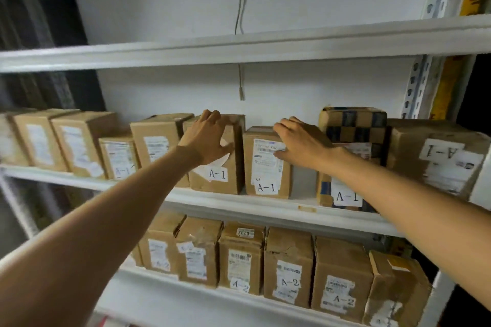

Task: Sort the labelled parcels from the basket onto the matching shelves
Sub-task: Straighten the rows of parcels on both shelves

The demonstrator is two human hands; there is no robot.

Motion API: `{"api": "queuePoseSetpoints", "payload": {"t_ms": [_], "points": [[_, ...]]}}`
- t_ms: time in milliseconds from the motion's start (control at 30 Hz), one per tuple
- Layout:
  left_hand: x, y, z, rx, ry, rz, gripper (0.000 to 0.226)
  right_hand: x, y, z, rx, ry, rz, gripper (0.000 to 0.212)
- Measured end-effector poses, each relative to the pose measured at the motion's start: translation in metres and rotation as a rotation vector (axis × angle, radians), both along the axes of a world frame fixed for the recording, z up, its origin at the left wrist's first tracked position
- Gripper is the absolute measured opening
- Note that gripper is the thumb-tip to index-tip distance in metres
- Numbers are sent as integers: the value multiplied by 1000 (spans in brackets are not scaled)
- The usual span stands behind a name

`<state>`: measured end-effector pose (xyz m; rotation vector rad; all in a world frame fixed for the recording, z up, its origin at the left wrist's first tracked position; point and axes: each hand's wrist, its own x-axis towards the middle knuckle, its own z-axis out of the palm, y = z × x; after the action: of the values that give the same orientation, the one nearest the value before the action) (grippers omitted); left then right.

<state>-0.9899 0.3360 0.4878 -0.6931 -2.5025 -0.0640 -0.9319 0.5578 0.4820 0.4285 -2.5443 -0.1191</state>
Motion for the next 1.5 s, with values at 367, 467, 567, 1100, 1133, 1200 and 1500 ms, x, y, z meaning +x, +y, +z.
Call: {"api": "queuePoseSetpoints", "payload": {"t_ms": [367,467,567,1100,1133,1200,1500], "points": [[-52,-29,-8,-94,-60,52,99,-44,-51,-12,-83,-250,-188,93],[-69,-33,-14,-28,4,-10,91,-49,-62,-10,-163,-233,-196,79],[-85,-37,-15,73,-6,-97,89,-52,-67,-12,-100,-166,-253,76],[-77,-20,-28,218,9,-255,78,-45,-58,-8,-59,-176,-411,79],[-77,-17,-29,225,6,-252,78,-44,-56,-8,-62,-183,-414,82],[-78,-9,-30,240,1,-249,77,-42,-51,-10,-57,-184,-420,84],[-69,16,-32,259,-18,-241,78,-34,-26,-11,-74,-188,-425,84]]}}
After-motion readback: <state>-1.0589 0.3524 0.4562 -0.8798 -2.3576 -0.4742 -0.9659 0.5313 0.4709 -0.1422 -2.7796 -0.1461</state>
